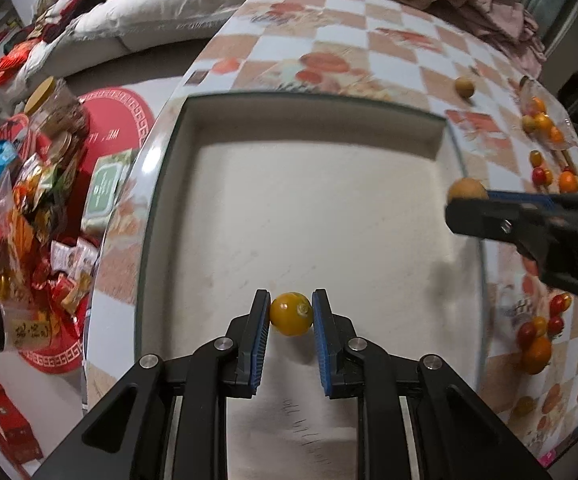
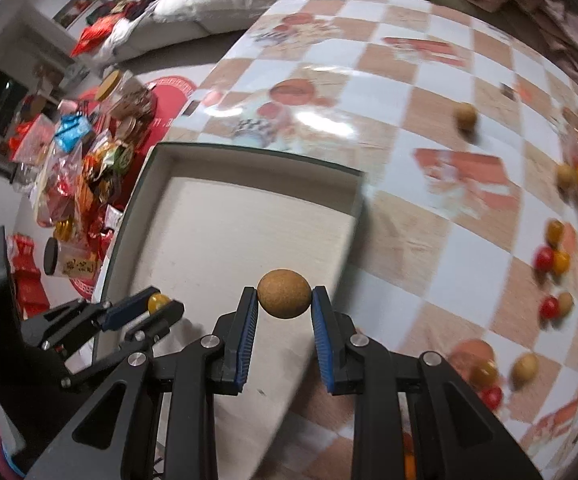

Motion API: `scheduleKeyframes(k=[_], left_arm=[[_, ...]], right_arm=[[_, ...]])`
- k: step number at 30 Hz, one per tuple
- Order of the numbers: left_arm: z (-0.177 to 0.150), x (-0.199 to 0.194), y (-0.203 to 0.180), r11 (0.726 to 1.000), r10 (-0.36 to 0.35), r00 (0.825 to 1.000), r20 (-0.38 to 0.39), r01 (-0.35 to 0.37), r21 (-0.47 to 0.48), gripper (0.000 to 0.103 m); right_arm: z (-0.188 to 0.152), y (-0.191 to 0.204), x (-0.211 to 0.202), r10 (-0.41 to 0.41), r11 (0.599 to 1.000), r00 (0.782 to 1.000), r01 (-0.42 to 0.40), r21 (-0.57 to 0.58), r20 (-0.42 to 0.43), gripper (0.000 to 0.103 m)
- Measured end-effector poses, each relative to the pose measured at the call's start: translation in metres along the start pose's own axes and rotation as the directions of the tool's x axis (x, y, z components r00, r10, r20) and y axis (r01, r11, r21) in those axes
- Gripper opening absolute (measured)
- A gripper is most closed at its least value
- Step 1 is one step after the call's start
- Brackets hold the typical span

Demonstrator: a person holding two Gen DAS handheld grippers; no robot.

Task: Organize fruits
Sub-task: 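Carry both fruits over the white tray and open both tools to drop them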

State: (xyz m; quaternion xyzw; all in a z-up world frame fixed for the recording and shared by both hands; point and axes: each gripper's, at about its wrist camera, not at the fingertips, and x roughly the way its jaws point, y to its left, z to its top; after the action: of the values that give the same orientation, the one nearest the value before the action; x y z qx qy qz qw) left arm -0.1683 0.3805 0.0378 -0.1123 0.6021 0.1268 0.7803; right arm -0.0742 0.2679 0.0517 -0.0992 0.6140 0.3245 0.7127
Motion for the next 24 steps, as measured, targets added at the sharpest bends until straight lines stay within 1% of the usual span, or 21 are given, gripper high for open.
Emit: scheduleKeyframes(k=[7,10,15,17,18,19,20,24], left_arm=[[-0.011,0.009,0.004,1.0,0.012,1.0,-0.022,-0.012,0.008,0.023],[-0.012,0.009,0.003,1.0,0.016,1.0,-0.014,-0.015,0.019,0.023],[-0.012,0.01,0.001,0.999,0.025,0.999,-0.02,-0.024,0.029,0.024],[-0.011,0.01,0.002,0.999,0.027,0.999,-0.03,-0.026,0.025,0.045],[-0.011,0.01,0.002,0.999,0.031,0.999,-0.028,-0.03,0.021,0.068],[-0.012,0.007,0.003,0.999,0.042,0.999,-0.012,-0.042,0.016,0.072],[-0.012,0.003,0.003,0.999,0.046,0.999,0.01,-0.046,0.018,0.072],[-0.013,0.003,0.004,0.999,0.045,0.999,-0.002,-0.045,0.029,0.072]], right_arm=[[0.009,0.013,0.03,-0.068,0.996,0.997,0.066,-0.059,-0.038,0.03],[0.01,0.017,0.038,-0.099,0.992,0.994,0.094,-0.083,-0.049,0.03],[0.008,0.021,0.05,-0.128,0.988,0.989,0.12,-0.102,-0.071,0.03],[0.008,0.022,0.054,-0.134,0.986,0.988,0.125,-0.108,-0.081,0.031],[0.008,0.023,0.054,-0.134,0.986,0.988,0.125,-0.114,-0.078,0.036],[0.008,0.024,0.054,-0.129,0.986,0.989,0.119,-0.119,-0.078,0.041],[0.008,0.025,0.055,-0.125,0.986,0.989,0.114,-0.122,-0.081,0.055],[0.009,0.027,0.053,-0.13,0.985,0.989,0.12,-0.127,-0.07,0.062]])
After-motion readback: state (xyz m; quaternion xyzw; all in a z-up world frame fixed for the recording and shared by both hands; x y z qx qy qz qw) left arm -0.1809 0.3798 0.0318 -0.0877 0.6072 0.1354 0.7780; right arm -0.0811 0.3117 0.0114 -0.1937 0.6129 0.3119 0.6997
